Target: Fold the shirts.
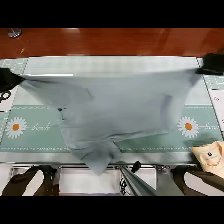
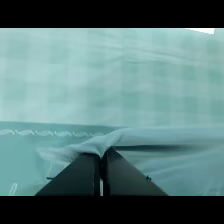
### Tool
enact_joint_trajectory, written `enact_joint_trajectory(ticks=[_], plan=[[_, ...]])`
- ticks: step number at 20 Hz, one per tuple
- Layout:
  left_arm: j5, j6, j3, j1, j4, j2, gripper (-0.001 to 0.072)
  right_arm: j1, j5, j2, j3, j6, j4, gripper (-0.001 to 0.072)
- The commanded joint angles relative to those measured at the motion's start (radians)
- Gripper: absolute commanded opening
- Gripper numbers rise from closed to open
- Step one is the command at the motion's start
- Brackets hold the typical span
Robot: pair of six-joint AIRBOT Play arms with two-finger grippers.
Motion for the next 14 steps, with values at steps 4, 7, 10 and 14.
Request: enact_joint_trajectory(ticks=[4, 7, 10, 14], plan=[[0.332, 0.023, -0.052, -0.024, -0.021, -0.203, 0.0024, 0.039, -0.579, -0.264, -0.027, 0.121, 0.084, 0.0029], [0.383, 0.023, -0.052, -0.082, -0.088, -0.334, 0.0025, 0.039, -0.585, -0.359, -0.027, 0.122, 0.080, 0.0029], [0.365, 0.022, -0.052, -0.156, -0.087, -0.473, 0.0024, 0.039, -0.576, -0.436, -0.027, 0.122, 0.081, 0.0030], [0.273, -0.016, -0.052, -0.196, -0.087, -0.570, 0.0079, 0.039, -0.509, -0.484, -0.027, 0.021, 0.080, 0.0213]])
